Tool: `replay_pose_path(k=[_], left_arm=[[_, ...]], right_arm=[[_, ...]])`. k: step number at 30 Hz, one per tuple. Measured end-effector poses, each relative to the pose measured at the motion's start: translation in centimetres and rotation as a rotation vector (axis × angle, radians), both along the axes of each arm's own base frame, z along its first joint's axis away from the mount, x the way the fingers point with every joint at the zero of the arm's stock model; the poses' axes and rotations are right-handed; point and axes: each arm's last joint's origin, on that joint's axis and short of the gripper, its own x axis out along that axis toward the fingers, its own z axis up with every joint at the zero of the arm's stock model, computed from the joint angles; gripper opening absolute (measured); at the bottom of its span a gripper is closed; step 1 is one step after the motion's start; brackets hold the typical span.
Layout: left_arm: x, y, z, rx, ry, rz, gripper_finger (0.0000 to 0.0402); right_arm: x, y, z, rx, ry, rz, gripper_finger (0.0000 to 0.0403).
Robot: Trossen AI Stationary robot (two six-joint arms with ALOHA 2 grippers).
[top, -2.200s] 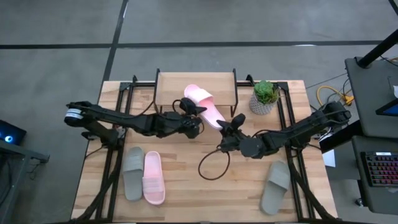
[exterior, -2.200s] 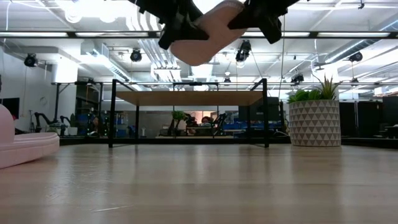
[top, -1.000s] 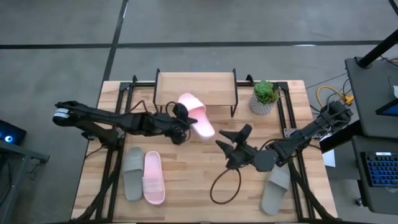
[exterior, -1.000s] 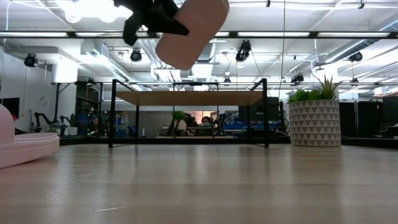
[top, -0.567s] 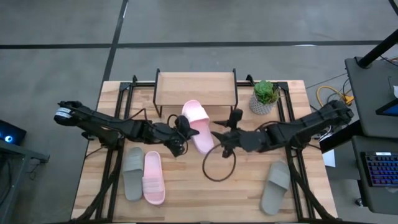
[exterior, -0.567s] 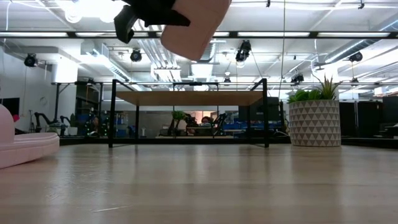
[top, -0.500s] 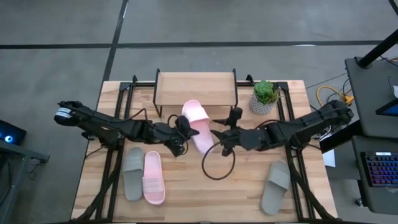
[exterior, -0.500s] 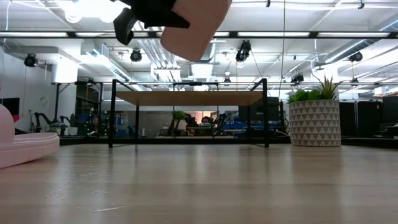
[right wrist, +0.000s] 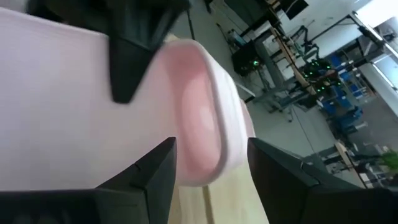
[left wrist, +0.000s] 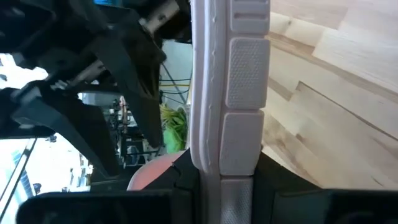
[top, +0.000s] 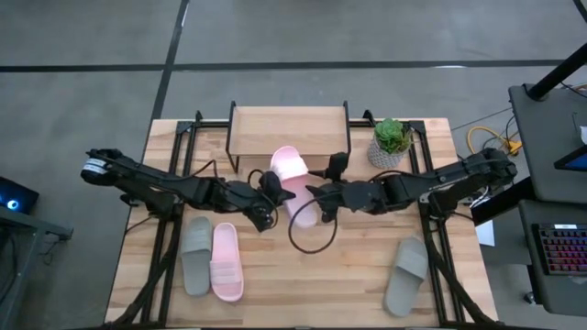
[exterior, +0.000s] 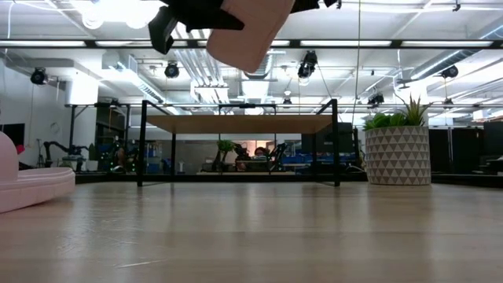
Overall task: Pick and place slides into the shelf
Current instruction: Put the right pink slipper on the shelf
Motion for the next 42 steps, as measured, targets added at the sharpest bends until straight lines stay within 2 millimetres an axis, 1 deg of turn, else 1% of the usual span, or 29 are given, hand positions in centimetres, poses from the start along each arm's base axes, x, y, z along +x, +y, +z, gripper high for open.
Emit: replay_pose_path(k=[6, 8, 16, 19, 22, 24, 28, 29, 31, 35, 36, 37, 42], left_arm=[[0.1, -0.3, 0.2, 0.030, -0.018, -0.021, 0.0055], [0.2, -0.3, 0.1, 0.033, -0.022, -0.026, 0.0055], [0.6, -0.4, -0.4, 0.036, -0.004, -0.029, 0.0055], [0.6, -0.4, -0.4, 0.040, 0.000, -0.023, 0.0055], [0.6, -0.4, -0.4, 0.040, -0.002, -0.019, 0.0055], [0.6, -0.4, -0.4, 0.042, -0.004, -0.015, 0.0055], [0.6, -0.4, -0.3, 0.041, -0.009, -0.014, 0.0054], [0.6, -0.4, -0.3, 0.040, -0.011, -0.013, 0.0054], [0.6, -0.4, -0.3, 0.032, -0.011, -0.011, 0.0054], [0.6, -0.4, -0.3, -0.065, -0.040, 0.024, 0.0054], [0.6, -0.4, -0.2, -0.088, -0.048, 0.039, 0.0057], [0.5, -0.3, -0.2, -0.102, -0.055, 0.056, 0.0070], [-0.1, 0.1, 0.5, -0.125, -0.118, 0.220, 0.0180]], right_arm=[[0.2, -0.8, 0.1, 0.001, -0.003, -0.008, 0.0187], [0.4, -0.9, 0.1, 0.005, -0.002, 0.010, 0.0187], [1.9, -1.6, -0.4, -0.031, 0.040, -0.011, 0.0182], [2.3, -1.7, -0.5, -0.068, 0.059, -0.050, 0.0161], [2.3, -1.7, -0.5, -0.090, 0.070, -0.056, 0.0128], [2.3, -1.7, -0.5, -0.091, 0.070, -0.057, 0.0100], [2.2, -1.7, -0.3, -0.092, 0.065, -0.056, 0.0031], [2.2, -1.7, -0.3, -0.096, 0.066, -0.054, 0.0020], [2.2, -1.7, -0.3, -0.102, 0.069, -0.052, 0.0015], [2.2, -1.8, -0.3, -0.101, 0.071, -0.054, 0.0011], [2.2, -1.8, -0.3, -0.097, 0.069, -0.056, 0.0010], [2.2, -1.8, -0.3, -0.097, 0.066, -0.058, 0.0010], [2.0, -2.1, 0.0, -0.143, 0.050, -0.172, 0.0010]])
